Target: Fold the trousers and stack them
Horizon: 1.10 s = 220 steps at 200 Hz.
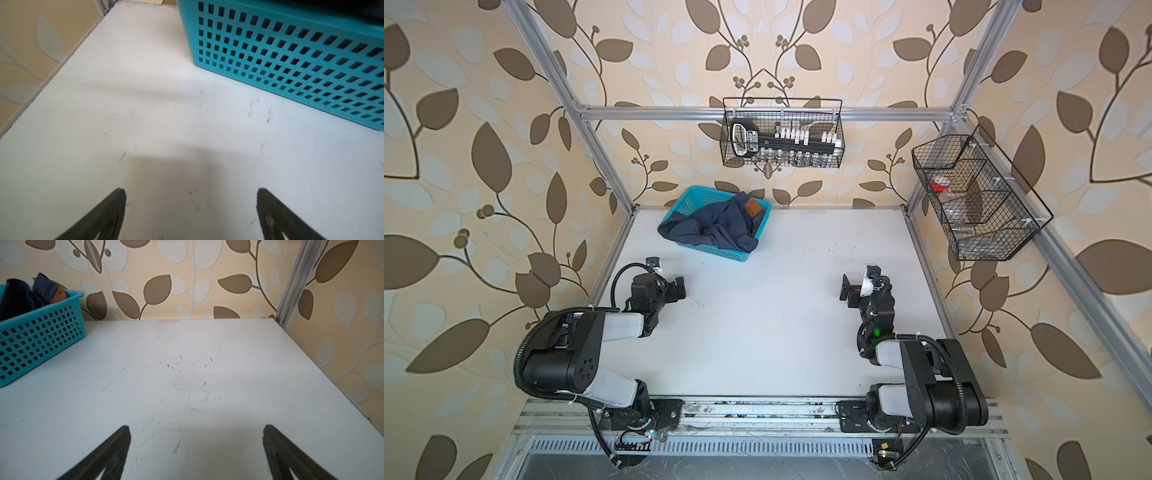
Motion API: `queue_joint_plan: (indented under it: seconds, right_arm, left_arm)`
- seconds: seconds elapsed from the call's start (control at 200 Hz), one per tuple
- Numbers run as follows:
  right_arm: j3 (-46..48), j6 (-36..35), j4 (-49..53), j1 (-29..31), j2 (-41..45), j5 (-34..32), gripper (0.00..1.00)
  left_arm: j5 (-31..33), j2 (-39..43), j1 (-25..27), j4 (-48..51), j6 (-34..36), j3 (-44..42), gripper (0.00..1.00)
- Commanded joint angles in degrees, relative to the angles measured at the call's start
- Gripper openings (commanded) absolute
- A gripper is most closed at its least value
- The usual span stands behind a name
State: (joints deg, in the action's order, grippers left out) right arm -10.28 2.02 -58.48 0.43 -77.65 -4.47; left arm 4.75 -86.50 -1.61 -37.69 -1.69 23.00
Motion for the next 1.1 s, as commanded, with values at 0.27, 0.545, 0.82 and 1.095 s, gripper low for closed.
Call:
queue_joint_plan:
  seconds: [0.27,0.545,0.82,1.095]
  right_arm:
    - [0.2,-1.2,-1.6,0.2,-0.1,0.4,1.00]
    - [0.1,-0.6,-1.6,-0.4,-0.3,1.4,1.00]
    - [-0.3,0.4,5.2,-1.5,8.0,1.5,1.00]
    - [-6.0,-1.0,26.3,-1.3,25.1,7.8,1.00]
  left_arm:
    - [0.6,0.6,-0.5,-2.3,-0.3,0.3,0.99]
    - [0.6,0.6,-0.5,-2.2,-0.4,0.4,0.99]
    - [-0.2,8.2,-0.5,8.8,0.3,4.1,0.99]
    - [-0.7,19.6,-0.2,35.5,-4.0,18.5,0.99]
